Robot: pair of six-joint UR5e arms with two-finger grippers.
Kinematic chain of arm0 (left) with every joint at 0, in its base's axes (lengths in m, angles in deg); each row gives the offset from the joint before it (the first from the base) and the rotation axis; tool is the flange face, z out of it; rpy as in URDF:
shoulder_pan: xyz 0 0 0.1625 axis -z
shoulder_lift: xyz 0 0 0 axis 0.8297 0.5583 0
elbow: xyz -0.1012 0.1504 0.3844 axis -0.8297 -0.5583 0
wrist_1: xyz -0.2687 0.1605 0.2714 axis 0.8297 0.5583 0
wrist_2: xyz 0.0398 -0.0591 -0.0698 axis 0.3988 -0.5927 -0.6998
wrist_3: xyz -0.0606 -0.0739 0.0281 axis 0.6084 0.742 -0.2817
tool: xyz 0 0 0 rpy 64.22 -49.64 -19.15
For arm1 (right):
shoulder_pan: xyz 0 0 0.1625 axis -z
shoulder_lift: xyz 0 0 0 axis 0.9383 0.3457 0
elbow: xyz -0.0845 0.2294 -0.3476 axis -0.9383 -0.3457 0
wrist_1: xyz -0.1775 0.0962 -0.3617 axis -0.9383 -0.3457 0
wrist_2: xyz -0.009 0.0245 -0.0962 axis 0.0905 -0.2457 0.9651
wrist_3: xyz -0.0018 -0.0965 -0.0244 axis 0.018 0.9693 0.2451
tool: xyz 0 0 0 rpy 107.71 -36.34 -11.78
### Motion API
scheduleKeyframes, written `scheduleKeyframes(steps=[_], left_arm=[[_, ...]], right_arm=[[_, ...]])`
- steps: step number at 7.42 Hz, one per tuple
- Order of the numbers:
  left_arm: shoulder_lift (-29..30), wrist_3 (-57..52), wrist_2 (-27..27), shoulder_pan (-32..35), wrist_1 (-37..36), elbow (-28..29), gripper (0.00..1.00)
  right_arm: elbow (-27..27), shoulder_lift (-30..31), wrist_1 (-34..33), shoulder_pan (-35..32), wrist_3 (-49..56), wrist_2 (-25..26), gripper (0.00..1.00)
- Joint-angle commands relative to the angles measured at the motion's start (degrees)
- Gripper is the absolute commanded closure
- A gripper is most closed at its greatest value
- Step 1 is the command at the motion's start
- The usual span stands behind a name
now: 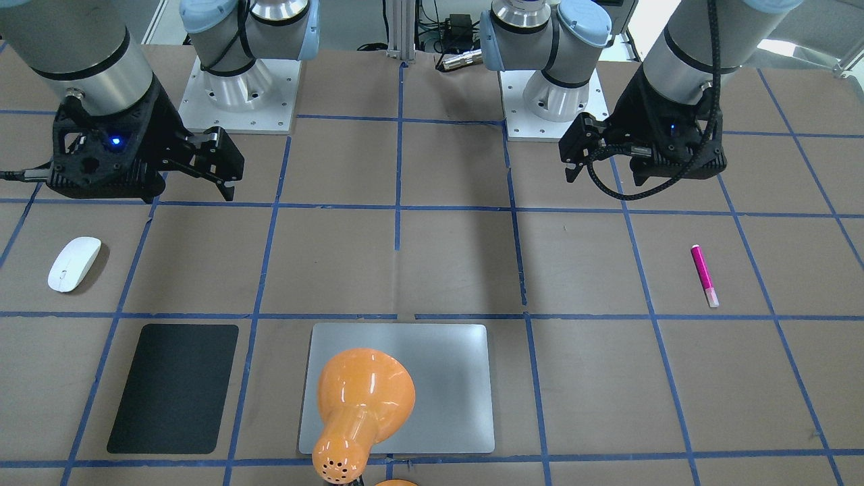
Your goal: Place pen and mouse around notebook
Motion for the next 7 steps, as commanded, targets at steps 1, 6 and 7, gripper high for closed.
scheduleKeyframes(steps=[1, 6, 7], left_arm=[[0.6, -0.4, -0.1, -1.3, -0.4, -1.0, 0.00], [1.6, -13.6, -0.4, -17.5, -1.7, -4.6, 0.00], [3.0, -15.0, -0.1, -20.0, -3.5, -5.2, 0.00]], right_arm=[[0.0, -0.1, 0.0, 0.0, 0.0, 0.0, 0.00], [0.0, -0.1, -0.1, 0.0, 0.1, 0.0, 0.00], [0.0, -0.1, 0.0, 0.1, 0.1, 0.1, 0.00]])
